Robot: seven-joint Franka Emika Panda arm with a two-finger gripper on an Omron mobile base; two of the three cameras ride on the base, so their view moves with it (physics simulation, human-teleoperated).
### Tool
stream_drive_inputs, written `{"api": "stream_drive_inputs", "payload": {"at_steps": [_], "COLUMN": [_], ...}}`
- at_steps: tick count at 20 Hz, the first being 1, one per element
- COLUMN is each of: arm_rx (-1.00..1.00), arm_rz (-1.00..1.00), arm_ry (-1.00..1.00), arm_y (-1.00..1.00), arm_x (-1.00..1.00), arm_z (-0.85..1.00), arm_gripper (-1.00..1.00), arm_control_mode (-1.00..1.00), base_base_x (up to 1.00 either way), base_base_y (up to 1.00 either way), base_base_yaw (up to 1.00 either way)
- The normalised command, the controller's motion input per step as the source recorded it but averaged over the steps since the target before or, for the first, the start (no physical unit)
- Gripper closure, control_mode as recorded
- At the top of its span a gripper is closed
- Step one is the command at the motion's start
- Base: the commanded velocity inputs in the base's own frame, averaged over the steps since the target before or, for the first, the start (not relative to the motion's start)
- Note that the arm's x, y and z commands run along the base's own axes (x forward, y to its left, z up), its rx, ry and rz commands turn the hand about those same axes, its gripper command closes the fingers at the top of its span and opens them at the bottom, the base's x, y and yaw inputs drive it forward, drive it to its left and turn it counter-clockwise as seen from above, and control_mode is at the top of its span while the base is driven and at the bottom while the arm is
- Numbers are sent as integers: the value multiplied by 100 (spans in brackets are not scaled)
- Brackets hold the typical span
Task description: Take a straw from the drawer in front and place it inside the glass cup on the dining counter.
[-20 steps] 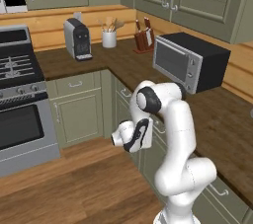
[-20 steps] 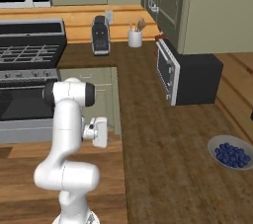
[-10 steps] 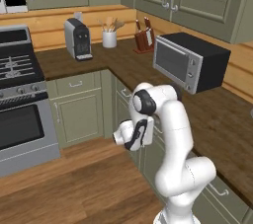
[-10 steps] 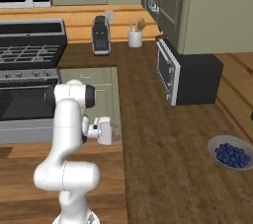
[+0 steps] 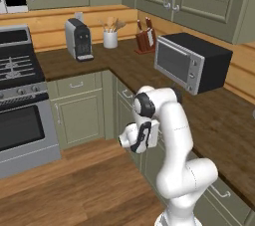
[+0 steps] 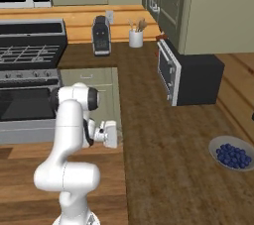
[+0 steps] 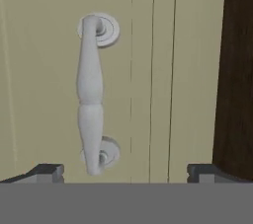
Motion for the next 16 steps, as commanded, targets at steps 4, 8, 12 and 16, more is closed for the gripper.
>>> {"api": "stream_drive_inputs", "payload": {"at_steps": [4, 8, 12, 16], "arm_rx": [0, 0, 0, 0], "arm_rz": [0, 0, 1, 4], "arm_ry": [0, -3, -6, -7], "arm_y": [-16, -6, 0, 0], "arm_x": [8, 23, 46, 54], "arm_z": [-37, -34, -27, -20], "arm_gripper": [-100, -100, -100, -100], "arm_control_mode": [-100, -100, -100, -100], "base_base_x": [0, 0, 0, 0], "base_base_y": [0, 0, 0, 0], "base_base_yaw": [0, 0, 0, 0]}}
